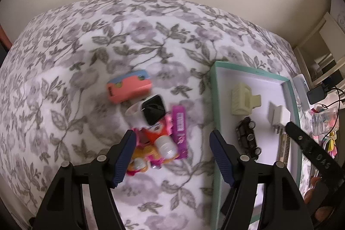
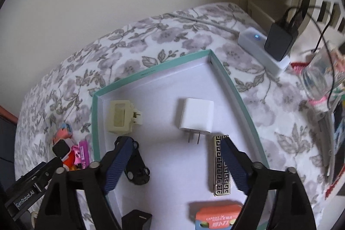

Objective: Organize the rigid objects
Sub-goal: 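Move both tools back over the remaining cluster of objects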

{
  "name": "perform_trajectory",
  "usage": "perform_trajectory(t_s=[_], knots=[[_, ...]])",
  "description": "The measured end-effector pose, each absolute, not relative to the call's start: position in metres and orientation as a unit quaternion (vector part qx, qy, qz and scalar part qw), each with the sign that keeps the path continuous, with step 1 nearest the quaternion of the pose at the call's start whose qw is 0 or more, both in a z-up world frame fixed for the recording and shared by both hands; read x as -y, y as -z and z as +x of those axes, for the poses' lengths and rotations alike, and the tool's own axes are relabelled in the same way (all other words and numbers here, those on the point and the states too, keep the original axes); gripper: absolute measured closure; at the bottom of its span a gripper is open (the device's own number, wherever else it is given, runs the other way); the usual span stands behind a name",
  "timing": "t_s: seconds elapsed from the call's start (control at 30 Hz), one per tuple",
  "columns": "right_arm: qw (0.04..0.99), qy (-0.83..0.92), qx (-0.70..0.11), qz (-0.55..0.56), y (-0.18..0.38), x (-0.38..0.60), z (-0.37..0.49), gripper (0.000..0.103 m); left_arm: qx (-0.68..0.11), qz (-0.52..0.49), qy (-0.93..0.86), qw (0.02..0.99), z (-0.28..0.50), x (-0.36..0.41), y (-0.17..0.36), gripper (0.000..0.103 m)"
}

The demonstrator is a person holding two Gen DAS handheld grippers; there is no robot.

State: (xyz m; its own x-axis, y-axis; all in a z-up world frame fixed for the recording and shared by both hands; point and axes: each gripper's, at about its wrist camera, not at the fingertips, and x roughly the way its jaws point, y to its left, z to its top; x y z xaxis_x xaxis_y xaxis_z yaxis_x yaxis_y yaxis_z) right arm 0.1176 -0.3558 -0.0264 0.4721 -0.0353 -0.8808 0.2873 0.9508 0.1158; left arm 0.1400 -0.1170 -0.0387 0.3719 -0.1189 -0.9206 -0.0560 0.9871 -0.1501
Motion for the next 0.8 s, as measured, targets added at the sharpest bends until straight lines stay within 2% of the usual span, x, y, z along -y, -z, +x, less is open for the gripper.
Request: perform_trajectory(t_s=[0.03, 0.07, 0.1, 0.3, 0.8], knots=[[0.852, 0.096, -0.501, 0.12, 0.024, 0.355, 0.115, 0.001, -0.559, -0.081, 0.016, 0.825, 0.136, 0.112, 0.04, 0.023], [0.854, 0.097, -0.498, 0.118, 0.021, 0.354, 0.113, 0.0, -0.557, -0.083, 0.015, 0.826, 0.135, 0.109, 0.04, 0.011], [0.855, 0.098, -0.496, 0.114, 0.019, 0.354, 0.111, 0.0, -0.554, -0.087, 0.012, 0.828, 0.132, 0.106, 0.04, 0.01], [0.864, 0.107, -0.479, 0.116, 0.007, 0.356, 0.097, 0.0, -0.542, -0.103, 0.003, 0.834, 0.119, 0.091, 0.037, 0.01], [0.879, 0.063, -0.451, 0.139, -0.014, 0.341, 0.086, 0.0, -0.514, -0.07, -0.01, 0.855, 0.107, 0.086, 0.014, 0.009]])
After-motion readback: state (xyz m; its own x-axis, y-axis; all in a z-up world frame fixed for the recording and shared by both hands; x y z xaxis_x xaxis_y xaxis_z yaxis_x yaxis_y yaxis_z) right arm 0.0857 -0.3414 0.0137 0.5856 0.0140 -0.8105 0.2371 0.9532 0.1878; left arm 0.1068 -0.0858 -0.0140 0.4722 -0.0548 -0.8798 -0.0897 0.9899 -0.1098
